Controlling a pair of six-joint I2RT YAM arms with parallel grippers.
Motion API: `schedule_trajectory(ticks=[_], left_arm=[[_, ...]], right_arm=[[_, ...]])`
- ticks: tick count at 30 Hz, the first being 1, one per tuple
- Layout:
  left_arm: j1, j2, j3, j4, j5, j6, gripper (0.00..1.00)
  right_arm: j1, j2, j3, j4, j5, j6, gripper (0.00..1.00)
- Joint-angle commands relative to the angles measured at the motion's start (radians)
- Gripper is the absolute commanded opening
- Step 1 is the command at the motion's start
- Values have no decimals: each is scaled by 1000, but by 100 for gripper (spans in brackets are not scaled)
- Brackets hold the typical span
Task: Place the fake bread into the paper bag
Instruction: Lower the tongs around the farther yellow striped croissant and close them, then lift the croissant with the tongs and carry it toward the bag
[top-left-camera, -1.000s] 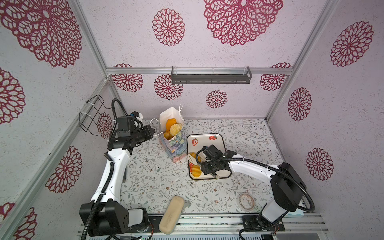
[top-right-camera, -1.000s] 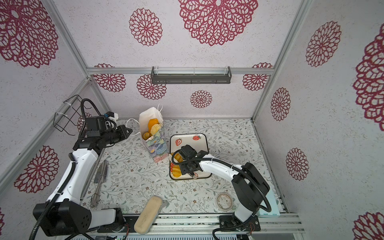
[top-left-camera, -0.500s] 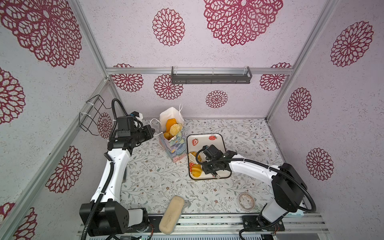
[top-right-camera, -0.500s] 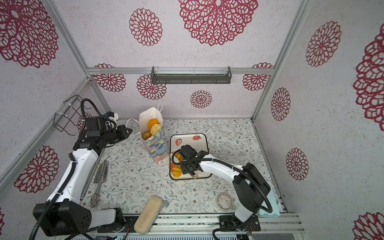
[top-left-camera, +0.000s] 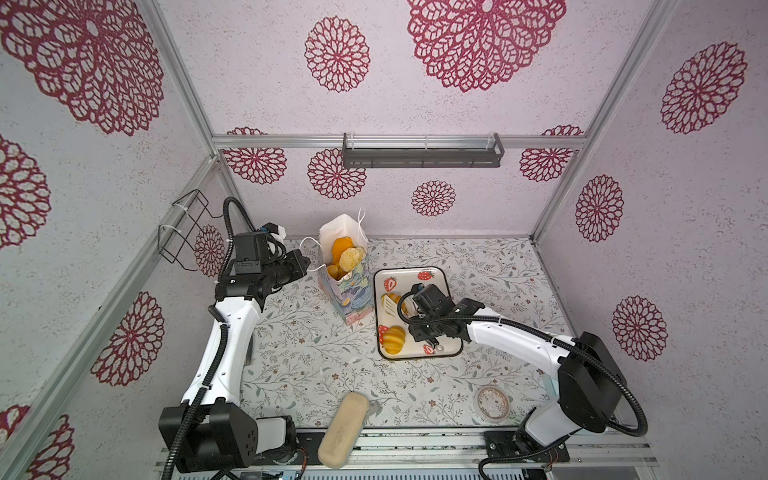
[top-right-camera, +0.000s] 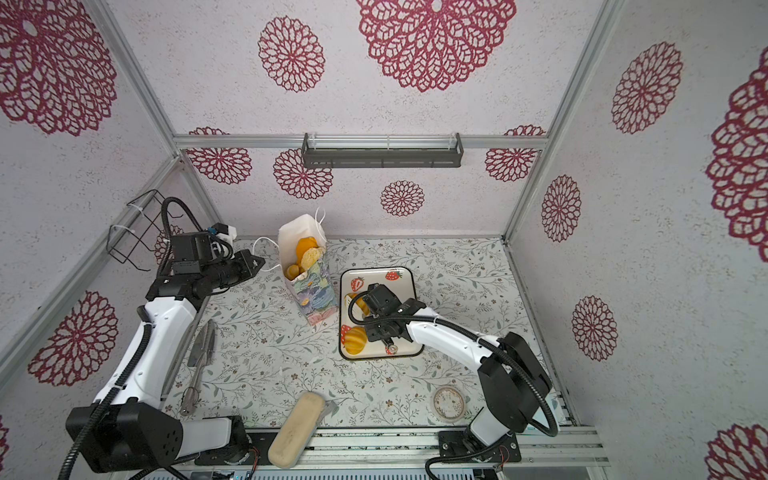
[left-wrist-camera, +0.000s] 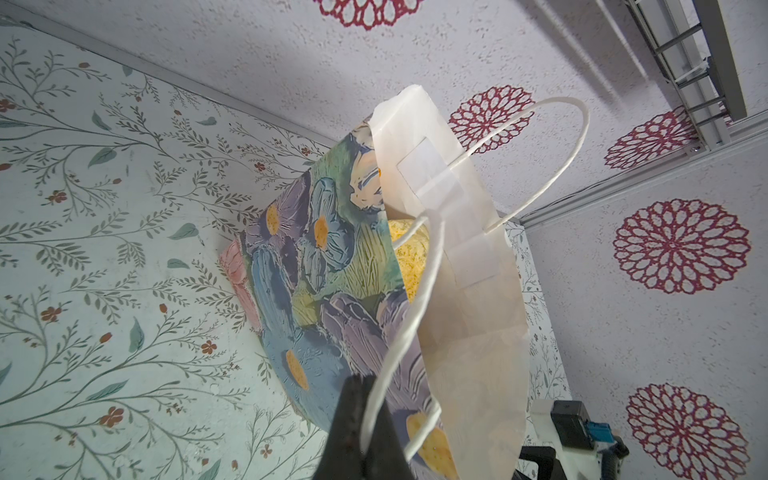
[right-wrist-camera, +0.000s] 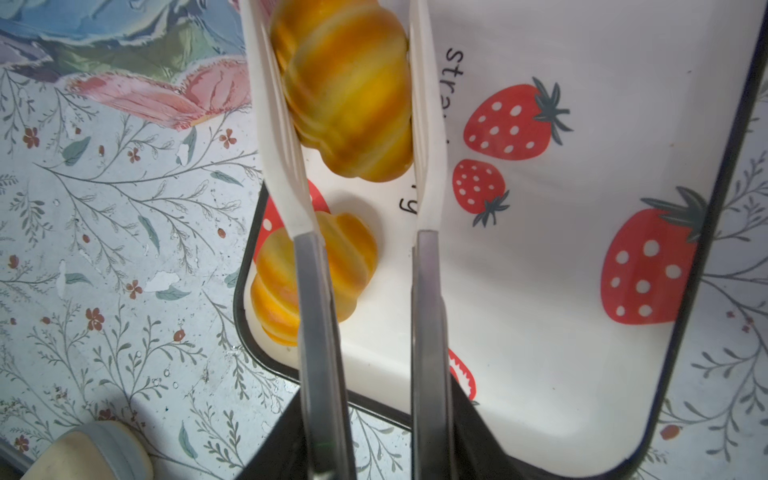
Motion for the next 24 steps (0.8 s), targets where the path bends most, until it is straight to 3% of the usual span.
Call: schedule_trajectory(ticks=[1, 24], left_arm=[[4, 1, -5, 13, -2, -1, 0], [4, -3, -5, 11, -1, 0, 0]], right_arm=[[-13, -68, 16, 17, 37, 22, 43], [-29, -146, 69, 5, 68, 33, 42]])
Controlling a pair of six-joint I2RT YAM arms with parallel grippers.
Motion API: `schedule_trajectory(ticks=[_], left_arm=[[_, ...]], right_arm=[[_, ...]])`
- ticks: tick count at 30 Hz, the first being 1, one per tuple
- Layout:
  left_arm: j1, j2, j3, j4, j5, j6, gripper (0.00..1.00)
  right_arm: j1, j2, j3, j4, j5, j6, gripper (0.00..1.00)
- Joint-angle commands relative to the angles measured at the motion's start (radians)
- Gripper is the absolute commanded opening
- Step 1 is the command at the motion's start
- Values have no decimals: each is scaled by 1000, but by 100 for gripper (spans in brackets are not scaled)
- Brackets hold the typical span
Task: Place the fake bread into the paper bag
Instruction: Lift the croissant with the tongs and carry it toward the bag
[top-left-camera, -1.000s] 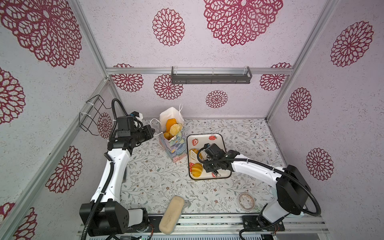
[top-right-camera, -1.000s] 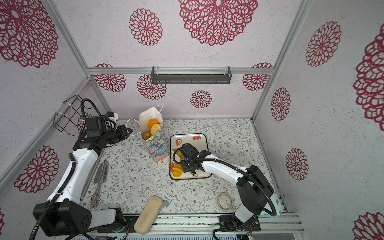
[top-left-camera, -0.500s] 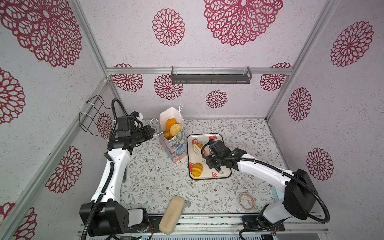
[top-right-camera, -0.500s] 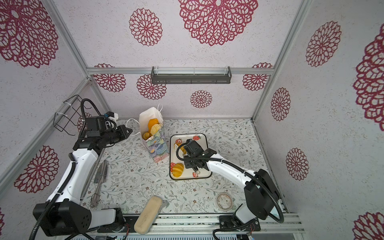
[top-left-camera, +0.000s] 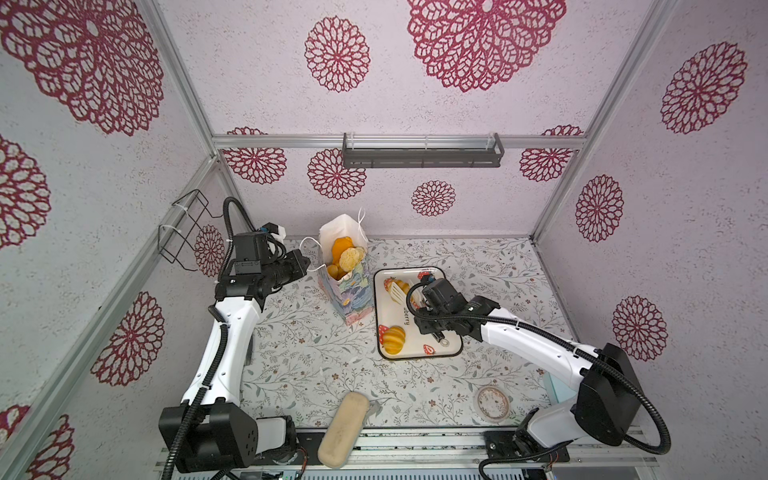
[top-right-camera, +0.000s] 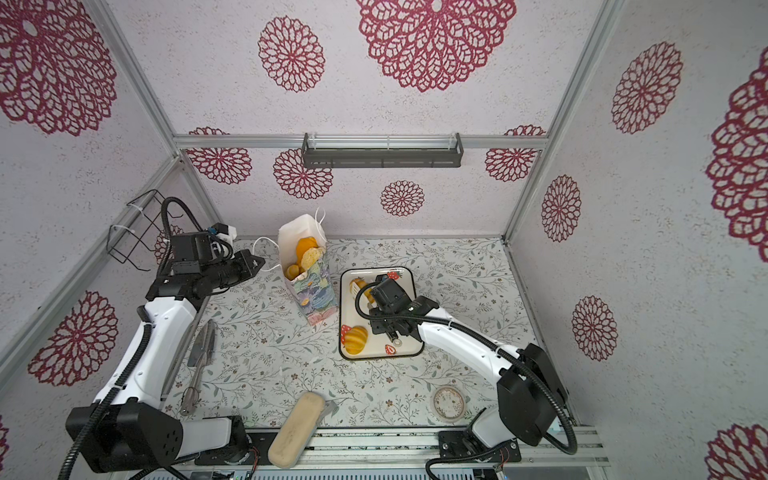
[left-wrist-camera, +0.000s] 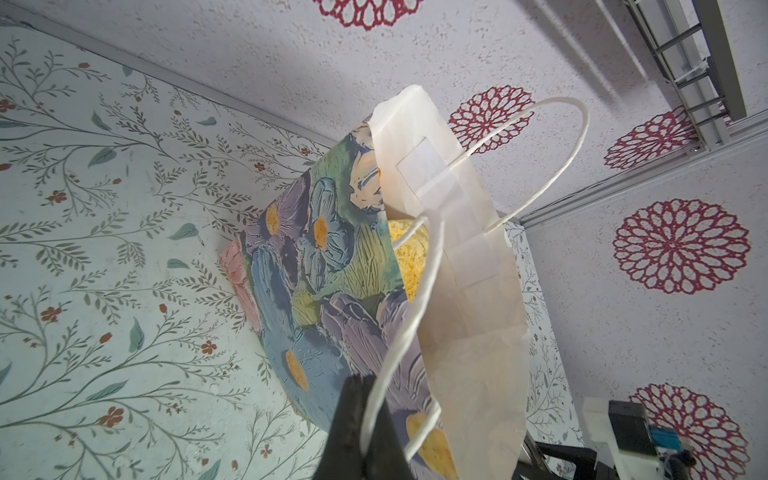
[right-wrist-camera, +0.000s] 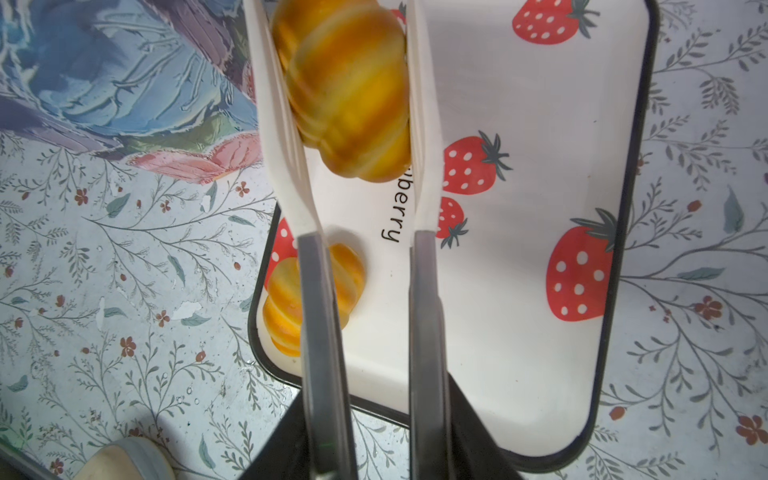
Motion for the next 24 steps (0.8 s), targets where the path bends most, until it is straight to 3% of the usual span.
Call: schedule_trajectory(ticks=[1, 24], left_arm=[[4, -3, -6, 11, -2, 0, 0], [4, -5, -5, 12, -4, 0, 0]], right_arm=[[-6, -58, 56, 18, 28, 9, 42], [-6, -110, 152, 11, 41, -2, 41]])
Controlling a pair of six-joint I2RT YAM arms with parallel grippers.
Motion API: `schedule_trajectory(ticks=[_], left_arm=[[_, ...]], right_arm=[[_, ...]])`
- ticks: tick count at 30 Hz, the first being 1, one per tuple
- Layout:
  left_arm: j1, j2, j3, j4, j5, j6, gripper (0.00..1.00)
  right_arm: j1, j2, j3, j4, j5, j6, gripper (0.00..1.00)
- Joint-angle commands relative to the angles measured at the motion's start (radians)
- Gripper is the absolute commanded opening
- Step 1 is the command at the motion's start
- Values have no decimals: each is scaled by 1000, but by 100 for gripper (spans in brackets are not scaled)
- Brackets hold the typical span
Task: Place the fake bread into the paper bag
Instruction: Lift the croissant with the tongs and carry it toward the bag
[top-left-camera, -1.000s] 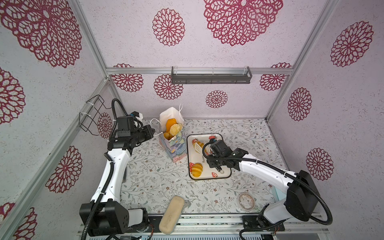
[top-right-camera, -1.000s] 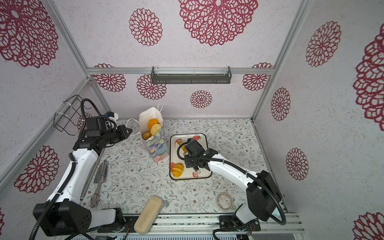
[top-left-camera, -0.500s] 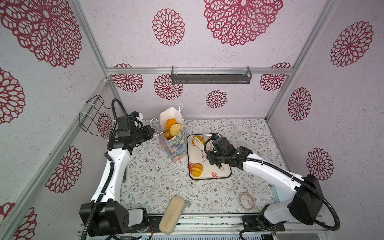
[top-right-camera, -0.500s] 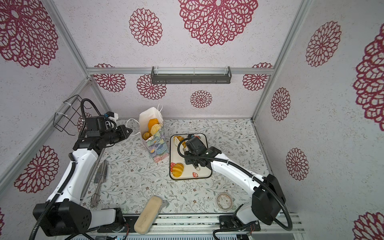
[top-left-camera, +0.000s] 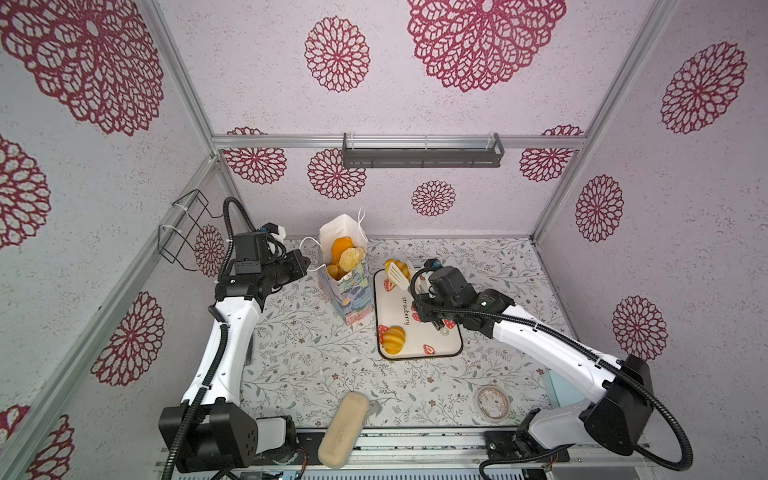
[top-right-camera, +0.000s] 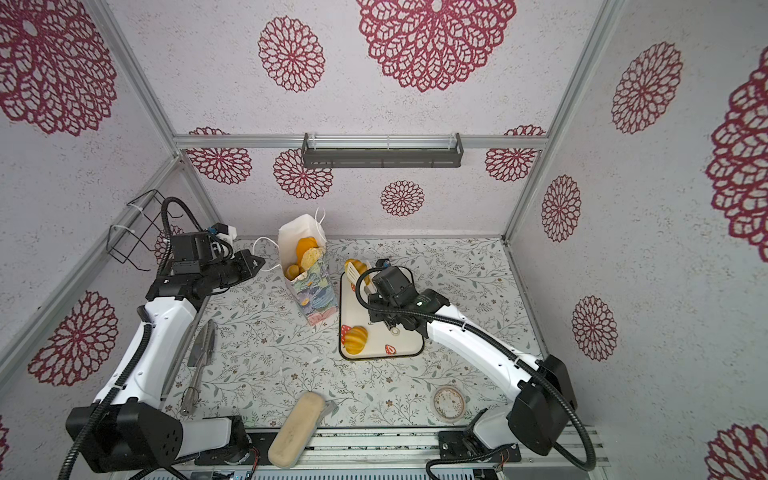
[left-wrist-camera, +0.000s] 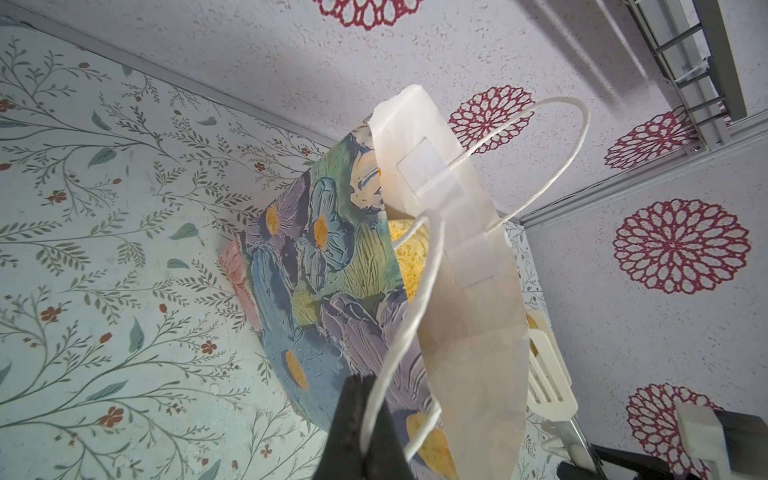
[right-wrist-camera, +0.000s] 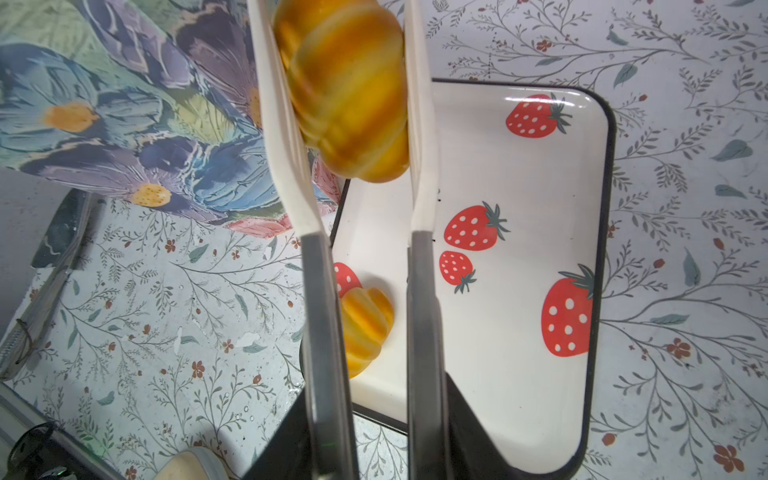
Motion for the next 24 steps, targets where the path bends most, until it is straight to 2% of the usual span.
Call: schedule_trajectory(ticks=[1, 24], left_arm=[[5, -5, -5, 12, -5, -1, 0], [4, -6, -5, 12, -4, 0, 0]], right_arm=[[-6, -51, 50, 28, 33, -3, 41], [4, -50, 151, 110, -19, -7, 40]])
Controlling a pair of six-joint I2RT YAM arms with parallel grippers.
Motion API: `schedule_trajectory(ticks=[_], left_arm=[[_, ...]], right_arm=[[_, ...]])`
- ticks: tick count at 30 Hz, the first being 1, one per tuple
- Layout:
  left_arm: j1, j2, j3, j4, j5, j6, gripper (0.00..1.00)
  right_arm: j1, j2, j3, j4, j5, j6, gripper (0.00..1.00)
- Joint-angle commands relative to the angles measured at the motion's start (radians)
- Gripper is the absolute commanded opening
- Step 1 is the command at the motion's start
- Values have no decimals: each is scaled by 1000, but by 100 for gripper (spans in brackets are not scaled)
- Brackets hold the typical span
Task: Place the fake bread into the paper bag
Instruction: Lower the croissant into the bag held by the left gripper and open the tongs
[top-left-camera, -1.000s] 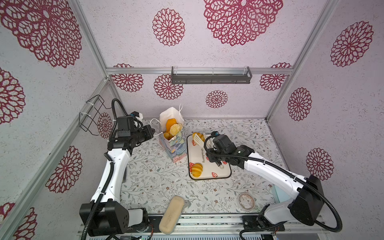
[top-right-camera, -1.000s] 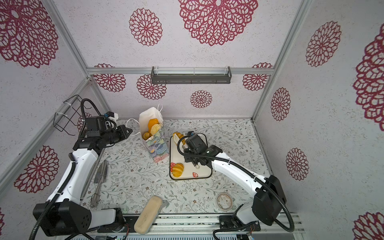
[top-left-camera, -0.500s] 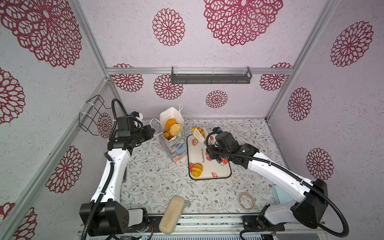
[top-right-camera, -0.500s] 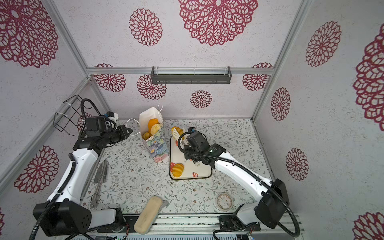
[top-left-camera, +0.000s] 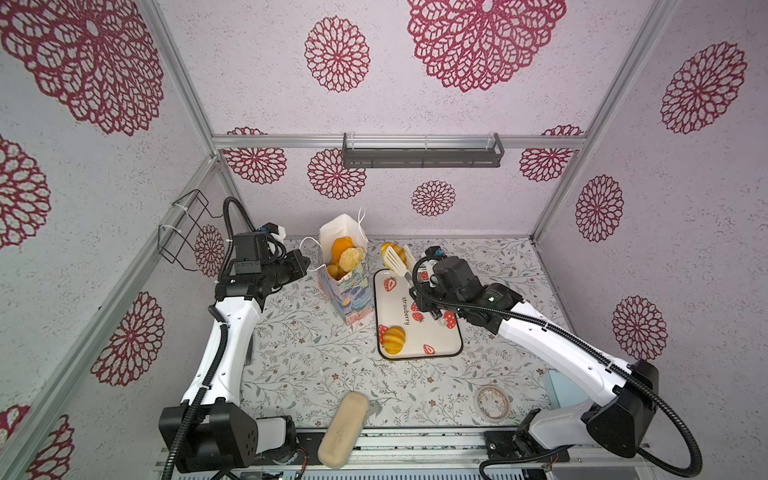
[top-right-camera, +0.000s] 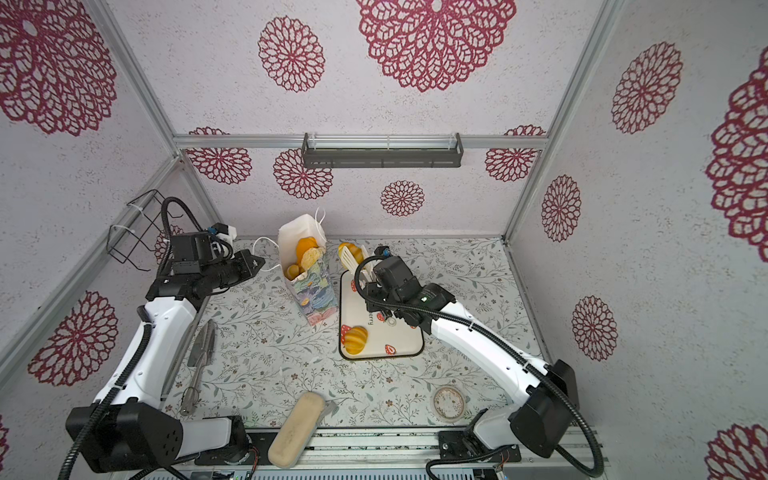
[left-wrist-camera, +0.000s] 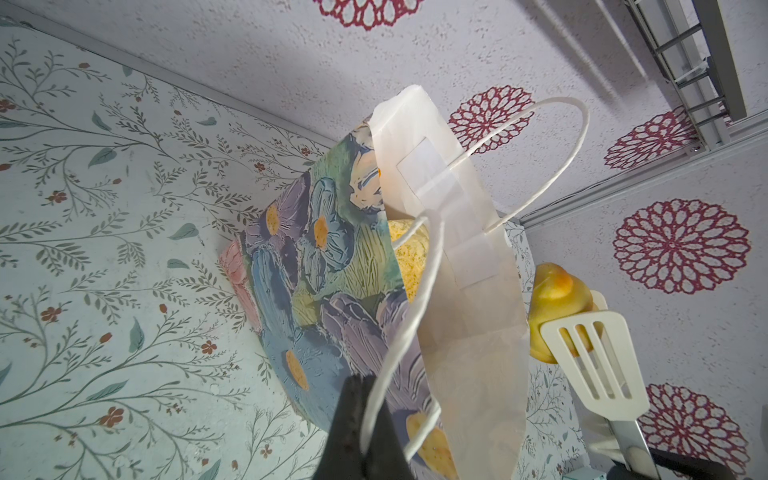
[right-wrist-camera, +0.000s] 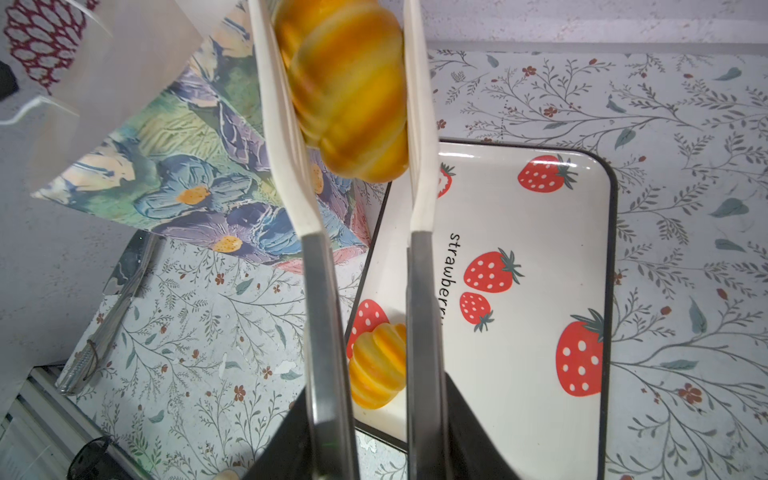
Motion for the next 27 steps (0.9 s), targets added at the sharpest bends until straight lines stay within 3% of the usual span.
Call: schedule_trajectory(ticks=[1, 27], left_arm=[[4, -6, -5, 12, -4, 0, 0], [4, -8, -5, 12, -3, 0, 0]], right_arm=[[7, -36, 72, 89, -8, -9, 41], [122, 166, 315, 95, -88, -67, 41]])
